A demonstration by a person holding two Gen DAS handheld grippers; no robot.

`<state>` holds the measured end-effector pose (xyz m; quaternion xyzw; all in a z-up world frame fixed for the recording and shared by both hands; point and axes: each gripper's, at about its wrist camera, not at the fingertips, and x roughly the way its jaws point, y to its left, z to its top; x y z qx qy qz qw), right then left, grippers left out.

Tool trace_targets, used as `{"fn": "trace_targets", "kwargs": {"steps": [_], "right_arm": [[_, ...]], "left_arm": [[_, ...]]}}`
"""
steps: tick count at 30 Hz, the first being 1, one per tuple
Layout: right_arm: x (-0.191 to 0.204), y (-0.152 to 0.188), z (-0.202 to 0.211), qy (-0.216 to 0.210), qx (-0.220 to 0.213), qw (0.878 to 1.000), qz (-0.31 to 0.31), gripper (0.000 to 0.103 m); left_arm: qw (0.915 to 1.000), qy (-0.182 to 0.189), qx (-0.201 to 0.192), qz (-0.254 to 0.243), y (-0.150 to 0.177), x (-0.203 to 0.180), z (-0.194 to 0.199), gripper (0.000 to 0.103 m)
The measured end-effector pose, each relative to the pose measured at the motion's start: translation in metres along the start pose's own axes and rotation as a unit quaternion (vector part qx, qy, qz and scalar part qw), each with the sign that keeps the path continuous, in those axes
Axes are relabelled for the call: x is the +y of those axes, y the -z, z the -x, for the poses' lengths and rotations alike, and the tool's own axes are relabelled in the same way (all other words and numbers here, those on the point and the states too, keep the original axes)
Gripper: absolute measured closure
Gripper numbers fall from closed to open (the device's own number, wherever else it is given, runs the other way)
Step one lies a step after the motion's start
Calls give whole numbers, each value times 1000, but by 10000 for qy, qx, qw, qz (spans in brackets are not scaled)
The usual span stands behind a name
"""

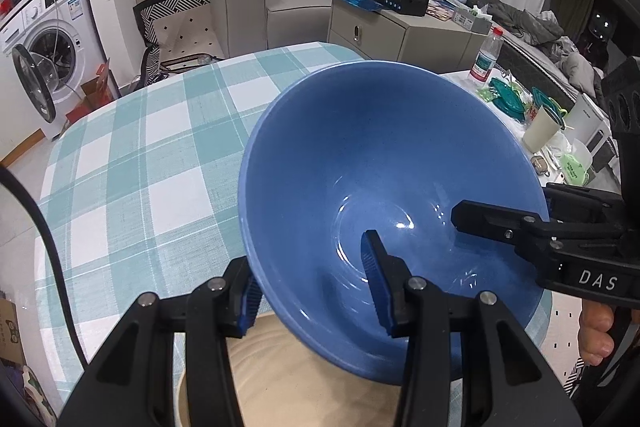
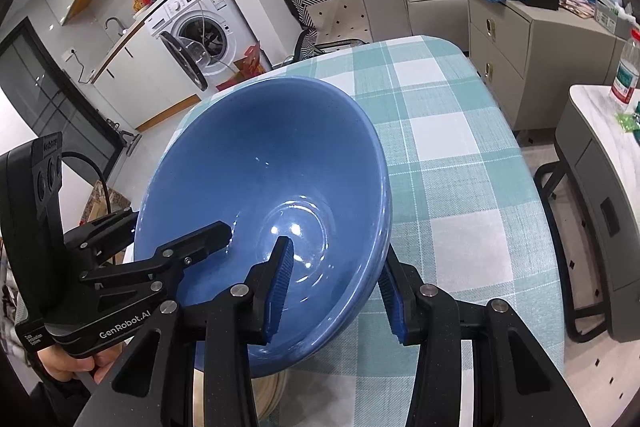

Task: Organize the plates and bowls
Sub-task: 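Lift the bowl stack with both grippers toward the cream plates, then lower the bowl stack onto the cream plates with both grippers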

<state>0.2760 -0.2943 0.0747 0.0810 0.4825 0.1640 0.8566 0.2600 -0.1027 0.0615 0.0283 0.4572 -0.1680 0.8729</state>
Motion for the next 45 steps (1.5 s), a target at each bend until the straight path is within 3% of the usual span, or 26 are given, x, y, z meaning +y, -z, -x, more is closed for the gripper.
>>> {"fn": "trace_targets", "kwargs": {"steps": [28,45], "right_arm": [[64,25,11,-278,255,9976,580,60],[93,48,-6,-441,763,9925,842,60]], "left_arm": [[9985,-387,-147,348,47,24,58,58],[9967,-535,122,605,81,43,68,58]]}}
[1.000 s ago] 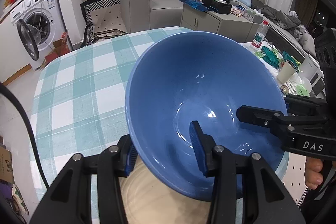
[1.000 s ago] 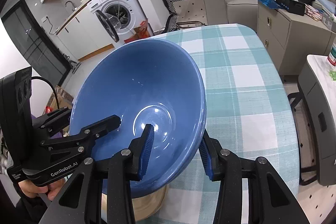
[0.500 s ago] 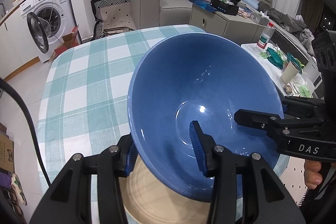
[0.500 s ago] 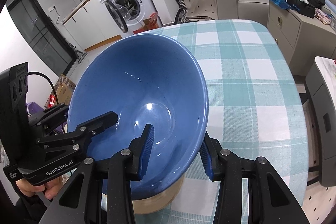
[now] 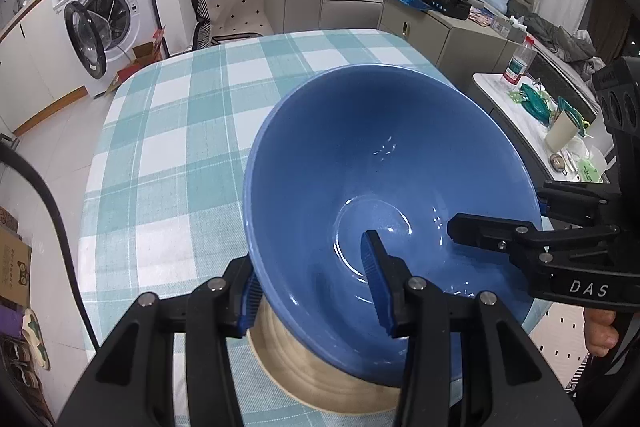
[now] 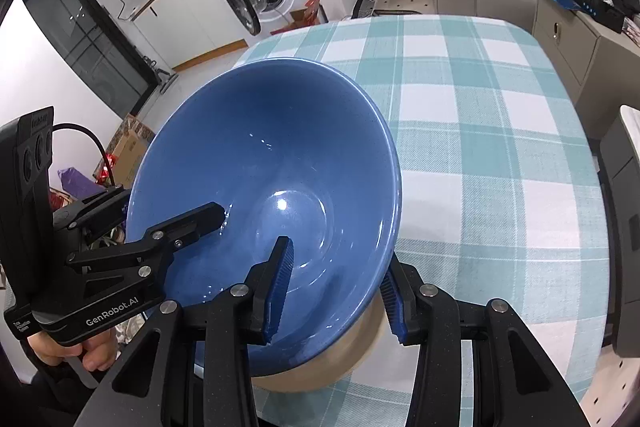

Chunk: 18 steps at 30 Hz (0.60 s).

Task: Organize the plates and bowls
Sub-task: 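Lower the bowl stack onto the cream plates with both grippers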

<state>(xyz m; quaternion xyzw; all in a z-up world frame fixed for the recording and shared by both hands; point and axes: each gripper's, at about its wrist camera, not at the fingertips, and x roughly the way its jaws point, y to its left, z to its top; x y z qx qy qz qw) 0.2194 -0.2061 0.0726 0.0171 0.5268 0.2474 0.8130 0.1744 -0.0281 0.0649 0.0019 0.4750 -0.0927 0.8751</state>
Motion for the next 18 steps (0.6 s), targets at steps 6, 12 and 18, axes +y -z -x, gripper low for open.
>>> {"fn": "trace_targets", "kwargs": {"steps": [6,12,18], "right_arm": [[7,4,-10,-21,164,9998,73,60],[10,5,-19,-31,313,9995,89,60],[10,5,-28,-12,432,9990,96,60]], "left_arm": [[9999,-10,124,105,10,9,-4,58],[9996,-27,238,151,16,13,-10,58],[9991,13,348,227,20,17,-18,58]]}}
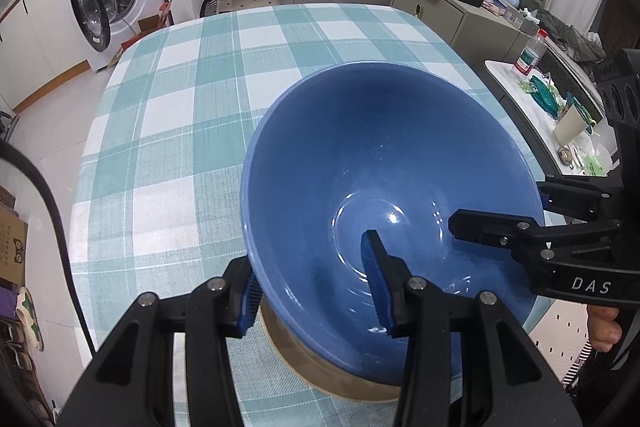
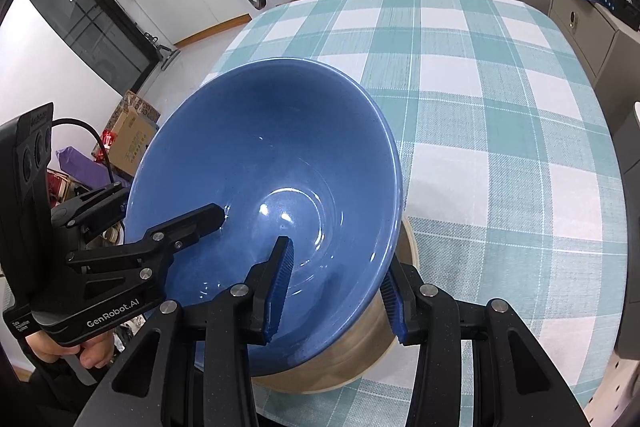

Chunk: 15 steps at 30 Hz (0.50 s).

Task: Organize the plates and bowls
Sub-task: 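Lower the bowl stack onto the cream plates with both grippers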

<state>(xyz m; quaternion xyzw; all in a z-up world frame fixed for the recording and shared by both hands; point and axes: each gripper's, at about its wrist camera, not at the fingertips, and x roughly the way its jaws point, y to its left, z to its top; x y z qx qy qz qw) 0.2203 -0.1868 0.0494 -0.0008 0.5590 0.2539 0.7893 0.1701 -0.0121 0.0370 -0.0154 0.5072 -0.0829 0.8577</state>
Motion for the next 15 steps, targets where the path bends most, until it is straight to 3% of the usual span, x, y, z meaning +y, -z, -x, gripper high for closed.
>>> {"fn": "trace_targets", "kwargs": {"steps": [10,15], "right_arm": [[1,-2,-2,36,-27,10000,78,60],[3,0,1,35,-173,9995,255,52]], "left_arm": [[10000,26,-3,21,3,1,-4,58],[9999,83,-106,-11,6,4,-4,53]]}}
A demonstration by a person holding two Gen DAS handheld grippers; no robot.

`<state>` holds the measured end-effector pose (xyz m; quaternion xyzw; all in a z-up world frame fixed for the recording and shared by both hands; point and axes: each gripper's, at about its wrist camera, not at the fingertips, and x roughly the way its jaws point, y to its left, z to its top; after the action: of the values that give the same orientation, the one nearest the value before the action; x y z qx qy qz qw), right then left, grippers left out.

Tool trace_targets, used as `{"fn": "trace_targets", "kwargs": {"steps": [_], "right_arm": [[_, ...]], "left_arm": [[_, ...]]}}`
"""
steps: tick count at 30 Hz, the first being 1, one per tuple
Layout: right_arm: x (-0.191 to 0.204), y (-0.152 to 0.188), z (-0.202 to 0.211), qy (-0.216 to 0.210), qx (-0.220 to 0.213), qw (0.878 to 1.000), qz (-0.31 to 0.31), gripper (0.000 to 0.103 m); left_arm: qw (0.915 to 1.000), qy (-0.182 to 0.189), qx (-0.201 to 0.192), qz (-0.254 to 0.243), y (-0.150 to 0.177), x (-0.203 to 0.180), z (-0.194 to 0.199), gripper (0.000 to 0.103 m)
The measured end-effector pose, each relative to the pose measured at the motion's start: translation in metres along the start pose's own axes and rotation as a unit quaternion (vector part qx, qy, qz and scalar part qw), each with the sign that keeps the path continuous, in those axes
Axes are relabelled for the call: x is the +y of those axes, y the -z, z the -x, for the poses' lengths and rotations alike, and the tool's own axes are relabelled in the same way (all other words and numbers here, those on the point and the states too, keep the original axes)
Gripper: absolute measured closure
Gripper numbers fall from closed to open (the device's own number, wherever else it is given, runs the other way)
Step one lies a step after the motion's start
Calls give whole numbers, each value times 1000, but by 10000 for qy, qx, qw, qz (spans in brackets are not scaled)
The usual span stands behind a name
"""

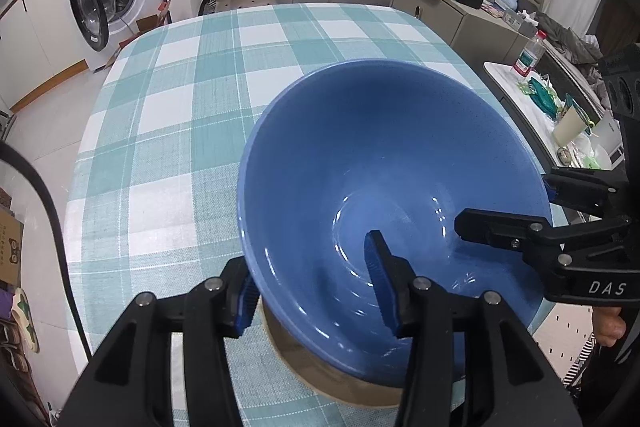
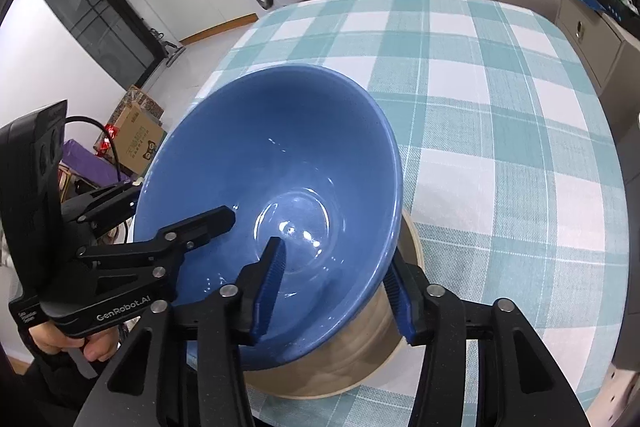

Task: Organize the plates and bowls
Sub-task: 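Lower the bowl stack onto the cream plates with both grippers, then open both grippers to release the bowl stack on the plates, then pull both open grippers back from the bowls and plates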

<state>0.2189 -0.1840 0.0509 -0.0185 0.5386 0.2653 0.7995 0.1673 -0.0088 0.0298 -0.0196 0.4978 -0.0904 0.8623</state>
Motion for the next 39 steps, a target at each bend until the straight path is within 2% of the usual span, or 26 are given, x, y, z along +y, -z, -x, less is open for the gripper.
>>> {"fn": "trace_targets", "kwargs": {"steps": [2,4,6,7,8,9,11,13,17,24,30,39], "right_arm": [[-1,1,2,17,-63,10000,16,40],[-4,3,5,-33,-132,9999,-10,32],[-6,5,8,-46,-211,9998,6,30],[-7,7,10,-45,-257,9997,32,24],[-7,9,12,-54,-319,9995,56,18],[-8,10,14,-64,-377,9992,77,18],[-7,14,18,-103,-514,9985,164,14],[-6,18,23,-138,-671,9973,253,9],[0,28,31,-152,-1023,9934,503,1],[5,49,40,-238,-1482,9862,696,1],[3,66,45,-255,-1775,9813,702,1],[-2,89,53,-300,-2039,9764,651,1]], "left_arm": [[10000,37,-75,-34,1,0,3,42],[9997,64,-238,-73,2,0,9,36],[9994,63,-336,-107,3,0,13,27],[9990,51,-416,-123,4,1,17,20],[9985,21,-526,-132,5,1,21,18],[9981,-3,-599,-132,6,2,24,17],[9972,-41,-741,-99,10,6,30,7],[9960,-95,-887,-39,14,10,34,4],[9929,-251,-1163,66,24,17,41,0],[9878,-377,-1509,-11,44,18,49,0],[9800,-457,-1933,-96,60,13,57,0],[9750,-569,-2143,-150,78,8,68,0]]}}
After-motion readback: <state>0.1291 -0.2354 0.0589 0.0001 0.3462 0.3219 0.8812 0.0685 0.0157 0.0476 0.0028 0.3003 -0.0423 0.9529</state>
